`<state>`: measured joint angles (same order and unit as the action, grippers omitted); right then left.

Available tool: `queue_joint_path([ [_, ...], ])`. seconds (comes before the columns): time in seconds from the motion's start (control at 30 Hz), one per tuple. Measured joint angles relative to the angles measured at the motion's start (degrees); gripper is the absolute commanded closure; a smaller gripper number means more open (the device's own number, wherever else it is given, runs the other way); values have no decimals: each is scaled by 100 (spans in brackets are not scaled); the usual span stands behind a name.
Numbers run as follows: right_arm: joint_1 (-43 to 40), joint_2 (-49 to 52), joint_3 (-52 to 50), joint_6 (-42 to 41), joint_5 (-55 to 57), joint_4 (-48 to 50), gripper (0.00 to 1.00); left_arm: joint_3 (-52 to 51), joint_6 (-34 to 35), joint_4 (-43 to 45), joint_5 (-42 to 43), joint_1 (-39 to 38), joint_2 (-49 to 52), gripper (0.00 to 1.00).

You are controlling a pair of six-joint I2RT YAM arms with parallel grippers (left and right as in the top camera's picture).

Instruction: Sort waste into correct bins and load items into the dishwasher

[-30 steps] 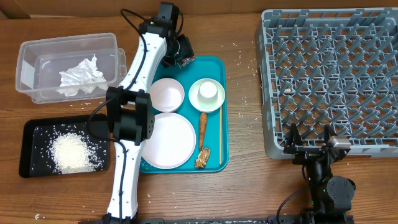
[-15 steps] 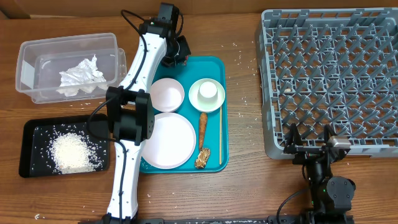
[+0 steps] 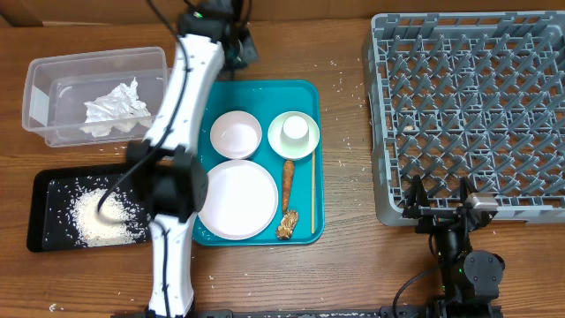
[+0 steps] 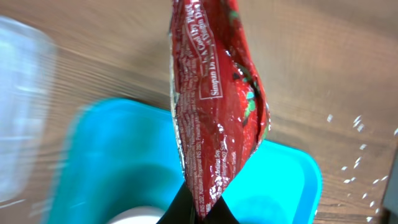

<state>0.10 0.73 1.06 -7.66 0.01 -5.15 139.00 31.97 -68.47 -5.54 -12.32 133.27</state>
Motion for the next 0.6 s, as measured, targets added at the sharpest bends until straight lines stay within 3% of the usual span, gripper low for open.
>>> queue_joint_path([
  [0.2, 0, 0, 0, 2, 0, 0, 0, 127, 7, -570, -970, 435, -1027, 96],
  [0.37, 0, 0, 0, 2, 0, -2, 0, 122, 197, -1078, -1294, 1274, -973, 96],
  [0.4, 0, 0, 0, 0, 0, -4, 0, 120, 267, -1176, -1320, 1423, -927, 89],
  [0.47, 0, 0, 0, 0, 0, 0, 0, 116, 433, -1362, -1364, 1751, -813, 58],
  [0.53, 2, 0, 0, 2, 0, -2, 0, 116, 562, -1513, -1360, 2035, -704, 46],
  [0.6, 0, 0, 0, 0, 0, 0, 0, 116, 645, -1572, -1309, 2271, -603, 25],
])
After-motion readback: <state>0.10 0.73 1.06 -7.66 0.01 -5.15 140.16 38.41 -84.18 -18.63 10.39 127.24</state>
